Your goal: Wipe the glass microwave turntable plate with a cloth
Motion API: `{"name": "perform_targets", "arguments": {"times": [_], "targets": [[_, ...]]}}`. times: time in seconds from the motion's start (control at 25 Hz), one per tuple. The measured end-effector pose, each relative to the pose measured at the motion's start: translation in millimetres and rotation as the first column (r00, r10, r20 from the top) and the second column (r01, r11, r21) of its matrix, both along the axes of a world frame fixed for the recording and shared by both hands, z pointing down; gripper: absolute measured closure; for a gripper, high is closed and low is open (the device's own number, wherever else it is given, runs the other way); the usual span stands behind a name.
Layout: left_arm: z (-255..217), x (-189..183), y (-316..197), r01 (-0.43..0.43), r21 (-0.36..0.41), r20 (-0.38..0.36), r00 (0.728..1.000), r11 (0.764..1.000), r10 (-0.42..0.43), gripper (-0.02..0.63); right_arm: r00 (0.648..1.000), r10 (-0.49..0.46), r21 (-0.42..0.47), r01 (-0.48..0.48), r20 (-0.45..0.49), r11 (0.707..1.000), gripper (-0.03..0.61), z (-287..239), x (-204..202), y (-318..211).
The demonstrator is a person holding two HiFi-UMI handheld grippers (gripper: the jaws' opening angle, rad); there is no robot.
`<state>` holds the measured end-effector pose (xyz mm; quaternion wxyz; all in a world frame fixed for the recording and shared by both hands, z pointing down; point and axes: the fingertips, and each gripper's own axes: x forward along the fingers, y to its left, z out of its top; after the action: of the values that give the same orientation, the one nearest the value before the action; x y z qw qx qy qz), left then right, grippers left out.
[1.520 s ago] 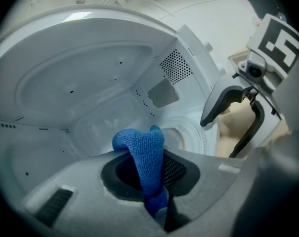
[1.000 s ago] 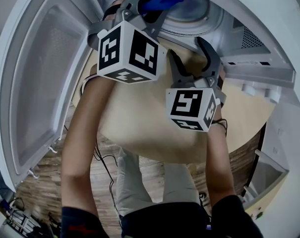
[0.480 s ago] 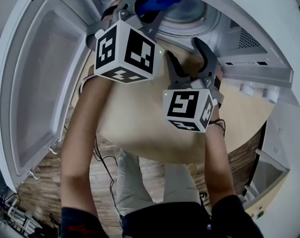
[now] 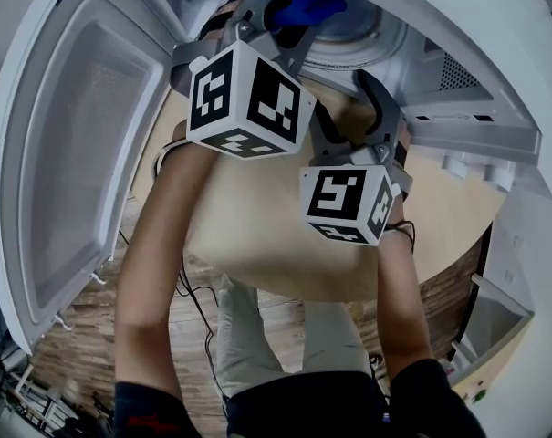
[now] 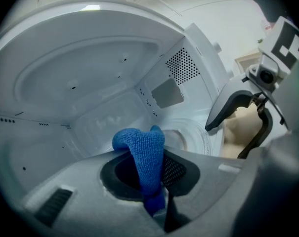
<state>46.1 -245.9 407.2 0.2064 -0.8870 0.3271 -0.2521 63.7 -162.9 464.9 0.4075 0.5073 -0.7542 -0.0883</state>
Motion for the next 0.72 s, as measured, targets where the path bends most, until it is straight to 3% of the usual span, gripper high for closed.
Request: {"name": "perform_targets", "arguments": {"times": [0.4, 0.72], "targets": [[2, 12, 8, -0.035, -0.008, 0.03, 0.999, 0.999, 0.035, 0.56, 1.0, -0.001, 0.0, 0.001, 0.0, 1.0, 0.308, 0, 0, 0], [1, 35, 27, -0.138, -0.031, 0.013, 0.99, 0.99, 0.138, 0.56, 1.0, -0.002, -0.001, 0.002, 0.001, 1.0, 0.308, 0, 0, 0]]}}
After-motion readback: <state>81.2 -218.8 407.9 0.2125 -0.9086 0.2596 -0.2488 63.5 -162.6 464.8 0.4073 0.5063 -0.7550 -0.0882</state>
